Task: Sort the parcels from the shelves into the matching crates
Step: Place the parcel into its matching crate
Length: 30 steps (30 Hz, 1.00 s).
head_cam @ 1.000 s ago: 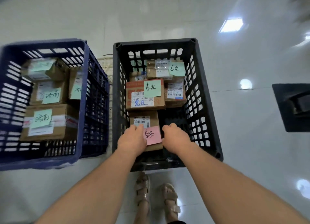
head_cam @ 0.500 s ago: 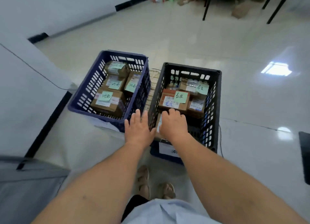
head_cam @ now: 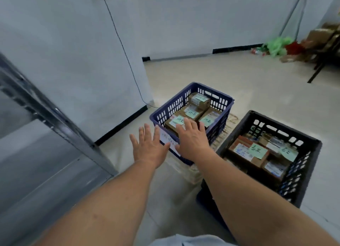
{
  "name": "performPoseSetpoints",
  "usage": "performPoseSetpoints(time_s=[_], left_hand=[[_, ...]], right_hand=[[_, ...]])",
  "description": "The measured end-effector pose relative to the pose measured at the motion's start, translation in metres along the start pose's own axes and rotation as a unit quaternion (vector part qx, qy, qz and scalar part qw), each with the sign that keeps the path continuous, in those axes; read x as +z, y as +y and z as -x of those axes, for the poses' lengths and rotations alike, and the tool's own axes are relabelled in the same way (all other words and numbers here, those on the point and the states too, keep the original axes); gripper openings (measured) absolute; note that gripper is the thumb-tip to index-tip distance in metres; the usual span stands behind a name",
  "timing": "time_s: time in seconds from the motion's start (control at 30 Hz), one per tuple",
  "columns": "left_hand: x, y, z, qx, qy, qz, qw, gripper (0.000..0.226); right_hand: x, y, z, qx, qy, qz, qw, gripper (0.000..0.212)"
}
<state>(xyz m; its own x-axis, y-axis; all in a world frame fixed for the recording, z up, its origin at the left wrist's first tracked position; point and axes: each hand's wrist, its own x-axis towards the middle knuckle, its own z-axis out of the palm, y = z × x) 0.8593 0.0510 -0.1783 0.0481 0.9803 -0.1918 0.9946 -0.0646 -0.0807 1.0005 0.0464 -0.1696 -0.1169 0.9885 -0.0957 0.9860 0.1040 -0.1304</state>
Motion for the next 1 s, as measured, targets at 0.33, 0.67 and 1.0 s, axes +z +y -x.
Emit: performPoseSetpoints(time_s=[0.33,0.67,1.0], left_hand=[[0.001,-0.173,0.052,-0.135,0.046,0.042,0.989,0.074],[0.025,-0.409,0.163,-0.271,0.072,0.038,0.959,0.076],[0.062,-0.582,0.272,-0.414,0.1,0.053,0.903,0.081]], right_hand=[[-0.016,-0.173,-0.02,-0.144,0.004,0.086,0.986,0.072],[-0.002,-0.423,0.007,-0.313,0.03,0.108,0.943,0.072],[0.026,-0.638,0.055,-0.458,0.038,0.125,0.879,0.072]])
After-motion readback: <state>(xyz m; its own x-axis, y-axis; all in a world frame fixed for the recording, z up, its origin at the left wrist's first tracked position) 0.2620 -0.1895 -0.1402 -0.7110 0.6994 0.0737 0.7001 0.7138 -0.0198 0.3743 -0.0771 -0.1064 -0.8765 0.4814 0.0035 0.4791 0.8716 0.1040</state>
